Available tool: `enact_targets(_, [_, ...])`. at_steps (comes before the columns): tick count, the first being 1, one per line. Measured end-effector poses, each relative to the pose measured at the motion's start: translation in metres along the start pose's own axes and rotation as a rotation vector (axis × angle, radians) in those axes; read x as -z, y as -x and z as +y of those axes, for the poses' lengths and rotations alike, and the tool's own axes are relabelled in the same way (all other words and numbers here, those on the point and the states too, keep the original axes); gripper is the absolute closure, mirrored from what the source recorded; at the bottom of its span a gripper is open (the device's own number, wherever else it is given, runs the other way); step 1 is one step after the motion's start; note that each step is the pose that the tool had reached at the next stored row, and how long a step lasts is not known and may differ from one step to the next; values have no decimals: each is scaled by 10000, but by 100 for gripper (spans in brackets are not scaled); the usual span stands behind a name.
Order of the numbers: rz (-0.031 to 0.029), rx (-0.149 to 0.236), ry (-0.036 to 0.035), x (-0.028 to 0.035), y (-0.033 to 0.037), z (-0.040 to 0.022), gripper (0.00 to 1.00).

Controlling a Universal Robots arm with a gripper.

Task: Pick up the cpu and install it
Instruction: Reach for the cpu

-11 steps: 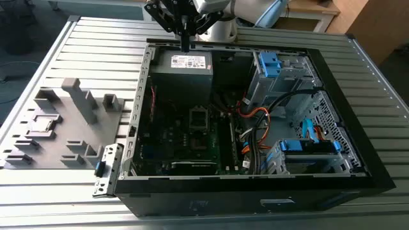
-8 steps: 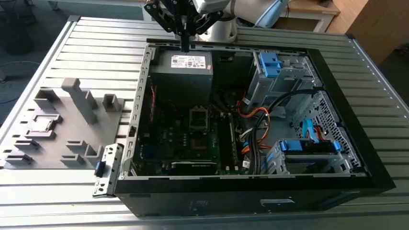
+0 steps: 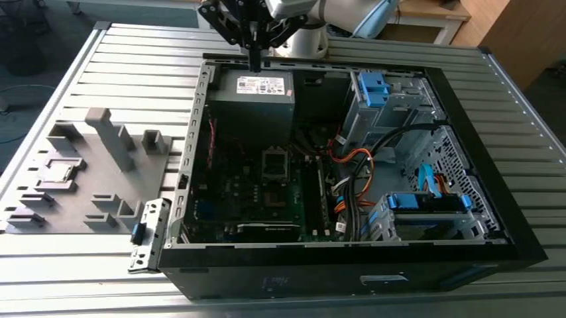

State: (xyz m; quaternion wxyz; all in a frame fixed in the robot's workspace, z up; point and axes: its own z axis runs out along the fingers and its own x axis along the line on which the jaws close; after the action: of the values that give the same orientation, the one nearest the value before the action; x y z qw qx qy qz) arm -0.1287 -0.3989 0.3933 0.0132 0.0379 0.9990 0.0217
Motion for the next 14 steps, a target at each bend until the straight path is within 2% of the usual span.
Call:
enact_targets(7, [-3,0,0,1,-38,-3,89])
enact_targets(14, [-17,1,1,3,-118,-9,89])
